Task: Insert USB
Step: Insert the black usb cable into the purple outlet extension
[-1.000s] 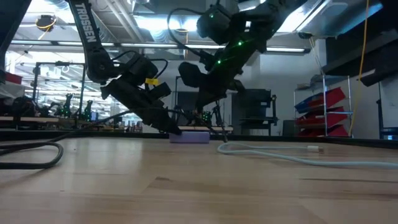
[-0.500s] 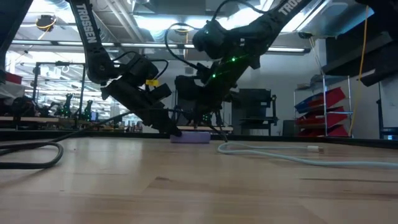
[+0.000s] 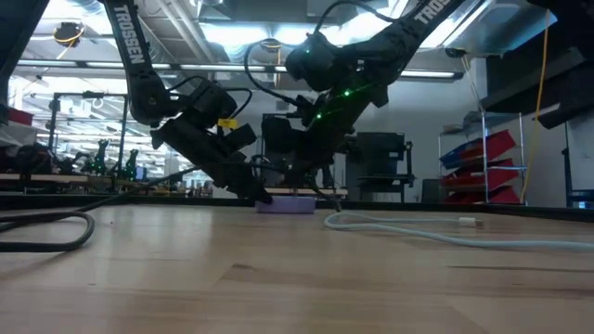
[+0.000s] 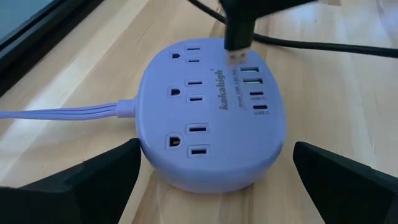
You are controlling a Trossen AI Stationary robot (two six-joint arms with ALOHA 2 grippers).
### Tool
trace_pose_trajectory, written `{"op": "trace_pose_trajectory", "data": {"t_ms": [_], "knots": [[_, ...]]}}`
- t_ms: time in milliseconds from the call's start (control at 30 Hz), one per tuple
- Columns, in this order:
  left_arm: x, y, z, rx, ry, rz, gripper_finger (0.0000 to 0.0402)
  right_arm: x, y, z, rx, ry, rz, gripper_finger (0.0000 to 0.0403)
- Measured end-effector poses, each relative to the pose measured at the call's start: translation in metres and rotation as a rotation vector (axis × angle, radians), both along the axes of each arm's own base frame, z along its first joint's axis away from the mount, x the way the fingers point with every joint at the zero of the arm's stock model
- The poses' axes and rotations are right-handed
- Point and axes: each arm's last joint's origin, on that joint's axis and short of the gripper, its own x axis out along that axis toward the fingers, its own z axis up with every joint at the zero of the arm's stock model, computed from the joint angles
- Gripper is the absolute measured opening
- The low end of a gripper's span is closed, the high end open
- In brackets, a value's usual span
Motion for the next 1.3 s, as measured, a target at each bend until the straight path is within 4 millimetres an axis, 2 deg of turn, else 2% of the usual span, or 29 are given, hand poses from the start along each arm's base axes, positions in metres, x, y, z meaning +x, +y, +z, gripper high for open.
{"op": "trace_pose_trajectory", "data": {"t_ms": [600,900,1300], "knots": [[0.0,0.0,0.0,-0.005,-0.001,0.003,0.04,0.0,0.008,-0.008,0.024,-0.018,-0.08,0.0001],[0.0,0.0,0.0,-0.008,-0.002,0.005,0.04,0.001,0.018,-0.011,-0.07,-0.021,-0.147,0.0001],[0.0,0.0,0.0,-0.011,-0.003,0.008,0.04,0.007,0.02,-0.02,-0.073,-0.051,-0.147,0.0001]]}}
